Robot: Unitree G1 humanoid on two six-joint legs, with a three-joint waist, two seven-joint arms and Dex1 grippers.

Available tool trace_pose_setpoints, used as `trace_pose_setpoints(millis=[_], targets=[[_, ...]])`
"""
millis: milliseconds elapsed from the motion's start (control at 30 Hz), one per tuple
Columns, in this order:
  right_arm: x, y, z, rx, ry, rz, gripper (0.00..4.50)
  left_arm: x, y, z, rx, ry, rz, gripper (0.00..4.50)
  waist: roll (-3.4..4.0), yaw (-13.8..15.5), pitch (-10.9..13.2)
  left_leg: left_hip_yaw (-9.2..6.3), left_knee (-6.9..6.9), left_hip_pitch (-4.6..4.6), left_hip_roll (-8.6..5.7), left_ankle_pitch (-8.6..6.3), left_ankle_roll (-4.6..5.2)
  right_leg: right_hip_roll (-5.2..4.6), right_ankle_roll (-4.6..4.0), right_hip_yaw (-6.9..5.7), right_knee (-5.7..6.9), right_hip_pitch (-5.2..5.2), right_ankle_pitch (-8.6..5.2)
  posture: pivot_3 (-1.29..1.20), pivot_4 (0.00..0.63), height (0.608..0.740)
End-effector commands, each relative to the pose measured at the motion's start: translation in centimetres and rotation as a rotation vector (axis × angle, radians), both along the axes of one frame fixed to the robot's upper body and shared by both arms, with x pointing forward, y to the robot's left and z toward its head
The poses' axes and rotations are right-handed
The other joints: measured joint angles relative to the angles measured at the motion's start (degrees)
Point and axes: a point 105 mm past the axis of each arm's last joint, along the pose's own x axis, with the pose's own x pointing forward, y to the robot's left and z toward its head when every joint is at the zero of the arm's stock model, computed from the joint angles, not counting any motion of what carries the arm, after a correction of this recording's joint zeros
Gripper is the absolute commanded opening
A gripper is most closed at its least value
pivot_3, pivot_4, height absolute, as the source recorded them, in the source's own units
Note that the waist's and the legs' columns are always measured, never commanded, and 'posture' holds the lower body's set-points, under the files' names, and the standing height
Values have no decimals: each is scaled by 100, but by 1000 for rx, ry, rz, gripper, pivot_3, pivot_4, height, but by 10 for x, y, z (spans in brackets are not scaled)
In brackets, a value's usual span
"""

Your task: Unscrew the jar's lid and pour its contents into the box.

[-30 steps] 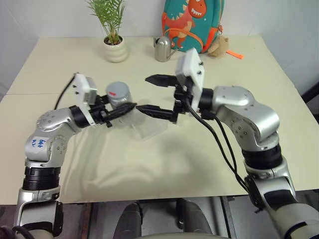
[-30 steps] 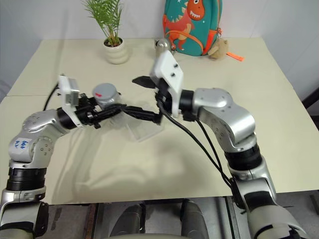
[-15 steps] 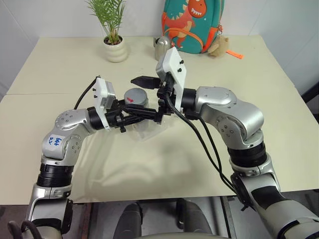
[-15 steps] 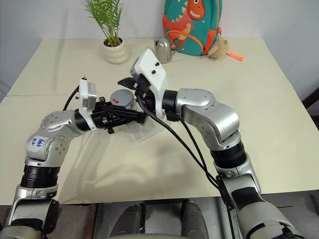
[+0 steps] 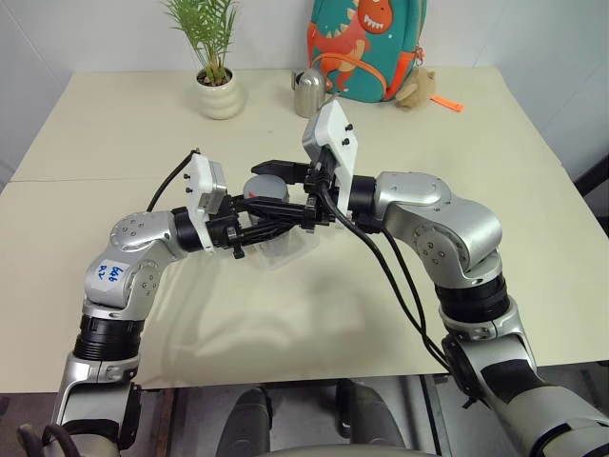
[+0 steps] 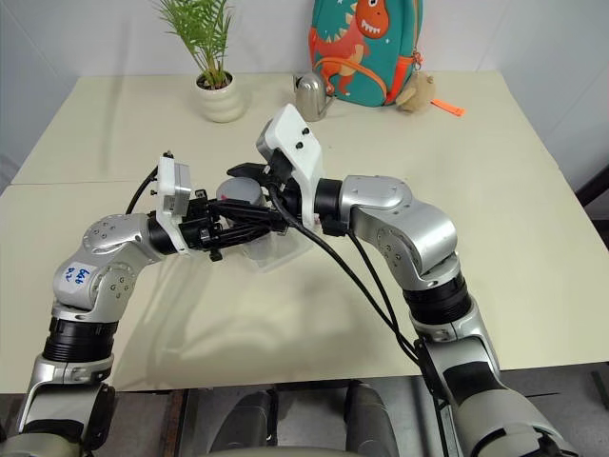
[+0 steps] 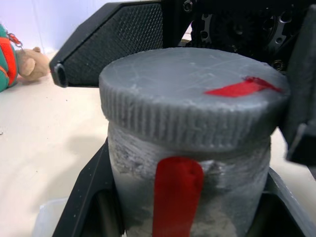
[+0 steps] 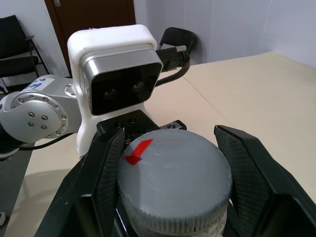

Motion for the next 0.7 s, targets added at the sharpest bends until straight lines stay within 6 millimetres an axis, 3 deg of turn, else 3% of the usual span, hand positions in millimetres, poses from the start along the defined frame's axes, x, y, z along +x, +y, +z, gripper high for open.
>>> trace_pose_setpoints(millis=[33, 167, 267, 367, 700], targets=[[-16, -4, 5, -28, -50, 138, 2568, -1, 6, 17, -7, -89, -26, 2008, 0, 1, 0, 0, 0, 0, 0, 0, 0, 0, 0, 0, -1, 0, 0, 0, 150, 740], [-40, -16, 16, -95, -53, 401, 2568, -1, -1, 20, -7, -122, -136, 2008, 1, 23, 1, 2, 5, -2, 0, 0, 0, 1, 3, 0, -3, 1, 2, 0, 150, 740], [-44, -20, 24, -134, -74, 503, 2568, -6, -11, 20, 4, -124, -236, 2008, 0, 10, 1, 2, 9, -3, 0, 0, 1, 1, 6, 1, -5, 3, 4, 0, 150, 740], [-39, -21, 27, -168, -104, 520, 2568, -12, -16, 17, 29, -122, -312, 2008, 1, -45, 1, 7, 2, 5, 0, -1, 2, 4, 6, 8, -3, 3, 3, 0, 150, 740], [-20, -28, 30, -149, -126, 410, 2568, -9, -10, 16, 22, -128, -271, 2008, 1, -80, 1, 8, 7, 3, 0, -1, 1, 4, 7, 14, 1, 2, 3, 0, 150, 740]])
